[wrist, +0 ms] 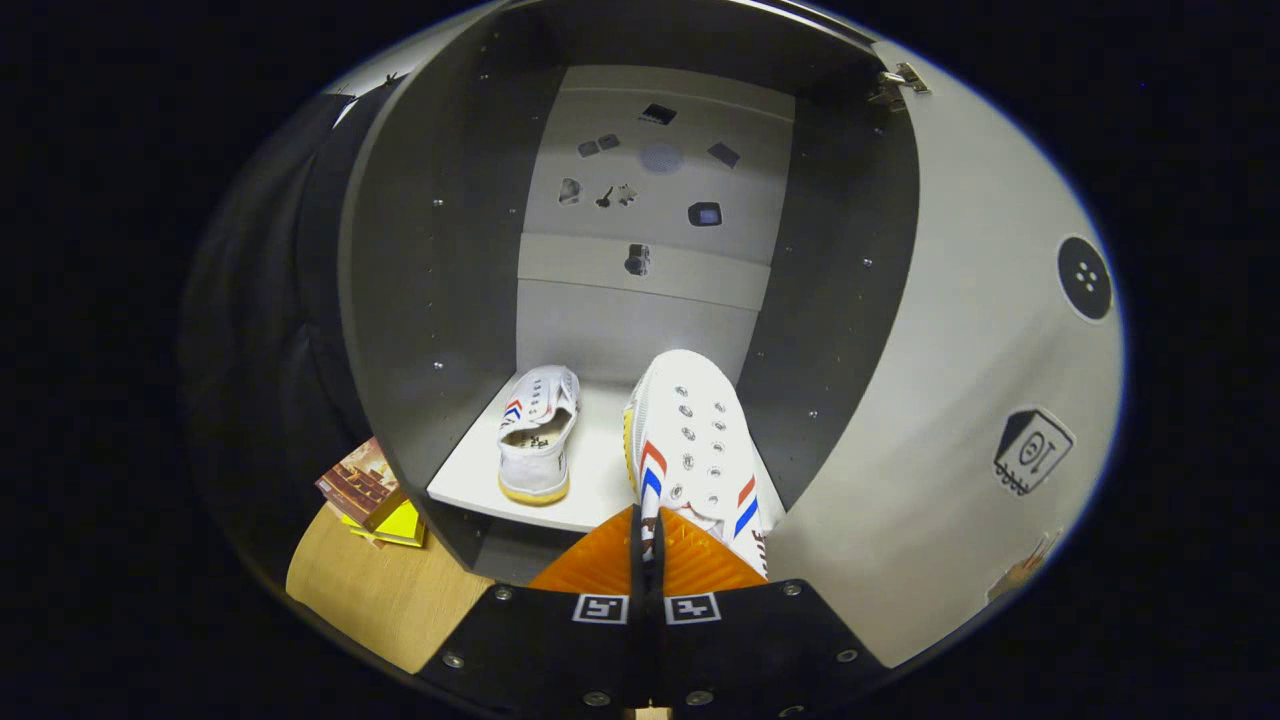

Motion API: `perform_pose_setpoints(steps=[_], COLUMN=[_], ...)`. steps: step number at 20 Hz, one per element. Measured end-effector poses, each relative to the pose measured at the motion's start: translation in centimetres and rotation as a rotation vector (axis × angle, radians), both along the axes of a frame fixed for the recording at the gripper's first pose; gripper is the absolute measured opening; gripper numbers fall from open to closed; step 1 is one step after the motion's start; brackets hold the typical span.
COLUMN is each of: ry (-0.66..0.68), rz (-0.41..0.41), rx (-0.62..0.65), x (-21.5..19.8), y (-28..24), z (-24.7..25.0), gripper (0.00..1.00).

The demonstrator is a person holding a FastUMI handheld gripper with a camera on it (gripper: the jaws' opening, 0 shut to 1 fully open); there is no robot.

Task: Open the shoe cabinet door, grab the shoes and put them into the shoe cabinet, then close the shoe cabinet door.

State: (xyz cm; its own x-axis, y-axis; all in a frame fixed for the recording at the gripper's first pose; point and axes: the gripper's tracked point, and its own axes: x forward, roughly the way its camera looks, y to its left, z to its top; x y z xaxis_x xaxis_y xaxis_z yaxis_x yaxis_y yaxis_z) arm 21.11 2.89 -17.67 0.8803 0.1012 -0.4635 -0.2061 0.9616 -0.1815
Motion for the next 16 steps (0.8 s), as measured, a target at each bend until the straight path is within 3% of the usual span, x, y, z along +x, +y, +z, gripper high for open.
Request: perform_pose_setpoints(steps=[10, 16], ry=[0.092, 0.104], rz=[-0.038, -0.064], rx=[-0.015, 0.021], x=[12.0, 15.1], y=[-0.2, 0.3], z=[-6.3, -8.1], gripper=[0.0, 0.0])
